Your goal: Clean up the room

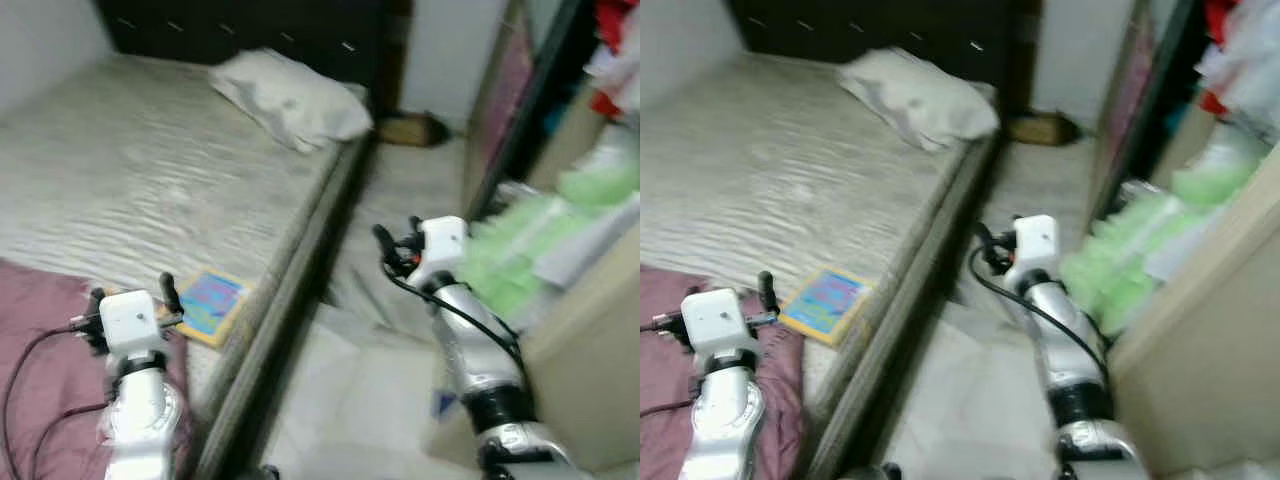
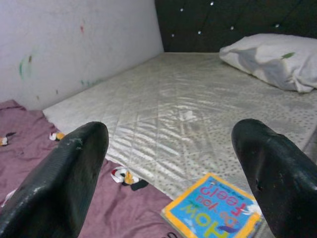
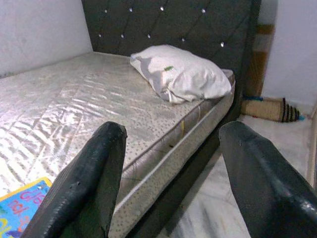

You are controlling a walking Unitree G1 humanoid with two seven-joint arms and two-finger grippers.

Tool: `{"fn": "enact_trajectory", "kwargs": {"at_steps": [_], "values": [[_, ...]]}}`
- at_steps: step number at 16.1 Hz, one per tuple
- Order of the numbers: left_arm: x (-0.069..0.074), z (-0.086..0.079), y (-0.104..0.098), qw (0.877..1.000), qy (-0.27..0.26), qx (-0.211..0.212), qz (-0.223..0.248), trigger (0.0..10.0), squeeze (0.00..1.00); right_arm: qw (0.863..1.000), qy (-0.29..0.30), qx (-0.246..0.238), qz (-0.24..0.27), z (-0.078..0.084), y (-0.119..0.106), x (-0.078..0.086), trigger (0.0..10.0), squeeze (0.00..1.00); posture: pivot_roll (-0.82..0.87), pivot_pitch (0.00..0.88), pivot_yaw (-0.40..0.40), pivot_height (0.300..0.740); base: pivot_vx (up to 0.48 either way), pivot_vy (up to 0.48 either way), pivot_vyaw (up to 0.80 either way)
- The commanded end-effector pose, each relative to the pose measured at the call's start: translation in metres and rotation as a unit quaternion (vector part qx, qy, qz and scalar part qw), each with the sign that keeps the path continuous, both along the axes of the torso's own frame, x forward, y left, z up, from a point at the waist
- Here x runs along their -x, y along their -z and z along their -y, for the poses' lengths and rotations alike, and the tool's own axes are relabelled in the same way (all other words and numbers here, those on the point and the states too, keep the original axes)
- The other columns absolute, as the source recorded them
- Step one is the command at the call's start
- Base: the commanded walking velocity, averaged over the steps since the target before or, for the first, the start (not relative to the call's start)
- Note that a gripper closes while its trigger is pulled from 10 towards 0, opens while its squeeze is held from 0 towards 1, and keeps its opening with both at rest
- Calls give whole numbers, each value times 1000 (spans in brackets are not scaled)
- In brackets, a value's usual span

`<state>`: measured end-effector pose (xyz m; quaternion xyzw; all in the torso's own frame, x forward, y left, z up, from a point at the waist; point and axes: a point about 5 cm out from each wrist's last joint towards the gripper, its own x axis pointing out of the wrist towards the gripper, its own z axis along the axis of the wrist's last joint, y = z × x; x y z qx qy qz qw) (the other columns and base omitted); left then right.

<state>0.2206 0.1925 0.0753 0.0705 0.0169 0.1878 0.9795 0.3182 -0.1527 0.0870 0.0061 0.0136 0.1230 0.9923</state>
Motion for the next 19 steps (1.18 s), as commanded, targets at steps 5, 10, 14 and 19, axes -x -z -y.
{"fn": "enact_trajectory", "kwargs": {"at_steps": [5, 10, 14, 19], "values": [[-5, -9, -4, 999, 40, 3, 5, 10000, 0, 1000, 16, -6, 2, -8, 5, 2, 10000, 0, 32, 0, 24, 740, 0, 0, 790], [-6, -6, -5, 999, 41, 1, 8, 10000, 0, 1000, 21, 4, 6, -5, 5, 2, 10000, 0, 35, 0, 19, 740, 0, 0, 785], [-7, -5, -6, 999, 45, 10, 17, 10000, 0, 1000, 24, 10, 6, -4, 7, 0, 10000, 0, 40, 0, 11, 740, 0, 0, 783], [-10, -5, -8, 999, 49, 7, 22, 10000, 0, 1000, 19, 15, 9, -6, 6, -2, 10000, 0, 40, 0, 9, 740, 0, 0, 780]]}}
